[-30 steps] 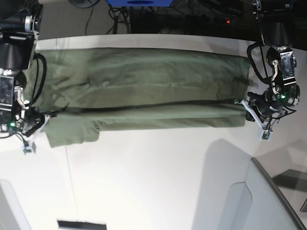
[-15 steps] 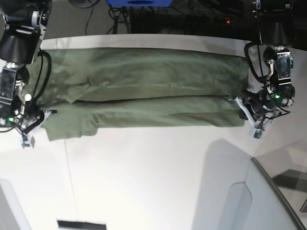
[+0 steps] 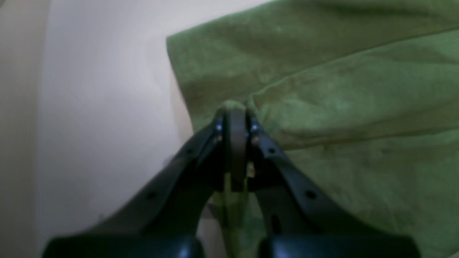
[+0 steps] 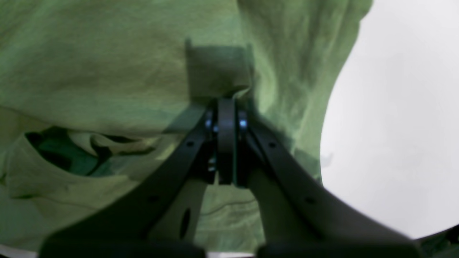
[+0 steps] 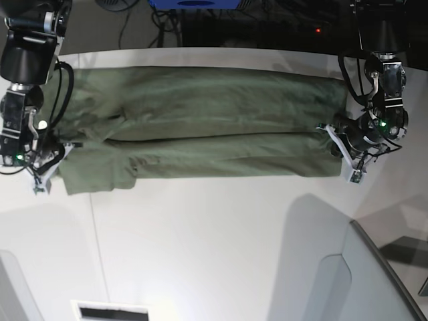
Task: Layout the t-shirt on the table in an organized manner, then fold the t-shirt properly
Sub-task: 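Open both grippers and release the folded hem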
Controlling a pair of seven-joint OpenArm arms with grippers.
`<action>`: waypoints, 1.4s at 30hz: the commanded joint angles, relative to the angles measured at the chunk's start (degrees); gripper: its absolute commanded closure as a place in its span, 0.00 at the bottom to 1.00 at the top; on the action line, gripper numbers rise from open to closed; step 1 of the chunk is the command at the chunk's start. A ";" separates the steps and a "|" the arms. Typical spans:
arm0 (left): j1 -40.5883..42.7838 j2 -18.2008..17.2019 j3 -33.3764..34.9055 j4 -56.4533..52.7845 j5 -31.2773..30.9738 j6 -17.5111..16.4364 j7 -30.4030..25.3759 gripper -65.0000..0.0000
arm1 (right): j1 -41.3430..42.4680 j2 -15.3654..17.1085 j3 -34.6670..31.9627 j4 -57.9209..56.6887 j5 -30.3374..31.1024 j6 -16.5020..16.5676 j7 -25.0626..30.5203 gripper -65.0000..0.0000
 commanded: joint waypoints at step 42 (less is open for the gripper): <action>-8.22 2.10 0.27 -9.33 -0.08 0.43 -6.65 1.00 | 12.96 3.87 5.53 -16.64 -0.05 3.51 14.10 1.00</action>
